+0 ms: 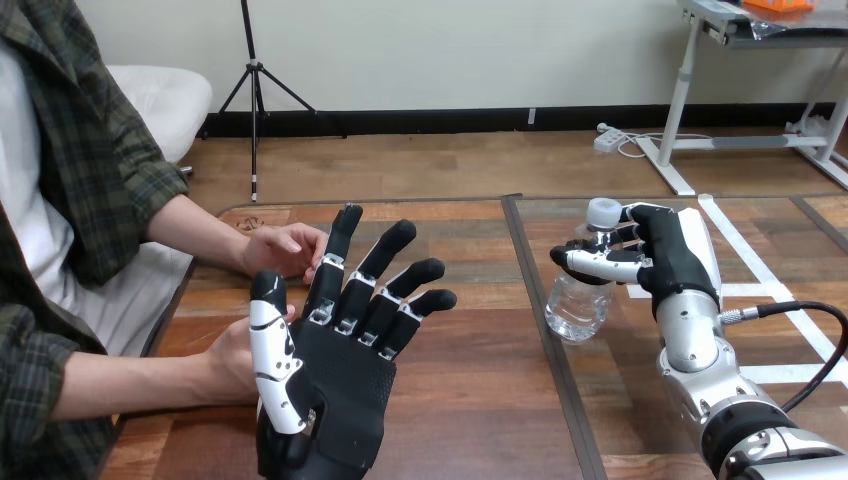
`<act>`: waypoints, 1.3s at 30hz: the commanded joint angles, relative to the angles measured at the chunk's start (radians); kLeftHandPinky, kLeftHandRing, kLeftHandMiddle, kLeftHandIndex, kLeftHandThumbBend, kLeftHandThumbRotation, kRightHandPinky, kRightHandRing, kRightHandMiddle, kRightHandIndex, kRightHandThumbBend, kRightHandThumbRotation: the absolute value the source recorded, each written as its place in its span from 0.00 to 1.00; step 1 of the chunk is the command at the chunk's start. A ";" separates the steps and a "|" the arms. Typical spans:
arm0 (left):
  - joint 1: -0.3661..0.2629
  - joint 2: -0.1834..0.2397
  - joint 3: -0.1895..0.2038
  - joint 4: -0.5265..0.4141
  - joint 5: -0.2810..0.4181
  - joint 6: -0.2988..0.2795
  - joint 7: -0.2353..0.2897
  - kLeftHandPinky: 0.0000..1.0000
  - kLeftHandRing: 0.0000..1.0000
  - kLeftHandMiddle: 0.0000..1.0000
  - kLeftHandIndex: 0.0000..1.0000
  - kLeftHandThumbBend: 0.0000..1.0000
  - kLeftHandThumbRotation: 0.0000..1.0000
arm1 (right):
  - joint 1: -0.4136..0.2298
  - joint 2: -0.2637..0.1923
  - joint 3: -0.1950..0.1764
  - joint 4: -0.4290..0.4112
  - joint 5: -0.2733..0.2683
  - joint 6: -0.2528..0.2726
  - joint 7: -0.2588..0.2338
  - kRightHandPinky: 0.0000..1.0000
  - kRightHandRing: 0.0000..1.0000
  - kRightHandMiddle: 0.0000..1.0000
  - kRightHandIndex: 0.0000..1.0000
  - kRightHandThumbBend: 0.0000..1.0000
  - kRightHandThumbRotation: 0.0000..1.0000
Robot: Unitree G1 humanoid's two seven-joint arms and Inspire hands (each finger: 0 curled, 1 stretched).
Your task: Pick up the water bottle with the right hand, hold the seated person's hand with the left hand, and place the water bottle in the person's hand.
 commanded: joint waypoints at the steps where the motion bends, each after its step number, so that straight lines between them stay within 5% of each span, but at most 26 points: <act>1: 0.085 -0.113 -0.012 -0.044 0.005 -0.009 -0.003 0.62 0.70 0.81 0.99 0.54 1.00 | -0.042 -0.012 -0.005 -0.015 0.002 -0.039 -0.022 0.45 0.49 0.55 0.57 0.71 0.00; 39: 0.092 -0.111 -0.012 -0.050 0.001 -0.007 -0.002 0.62 0.69 0.80 0.98 0.54 1.00 | -0.011 -0.014 0.006 -0.024 -0.015 -0.073 -0.043 0.43 0.48 0.53 0.55 0.75 0.00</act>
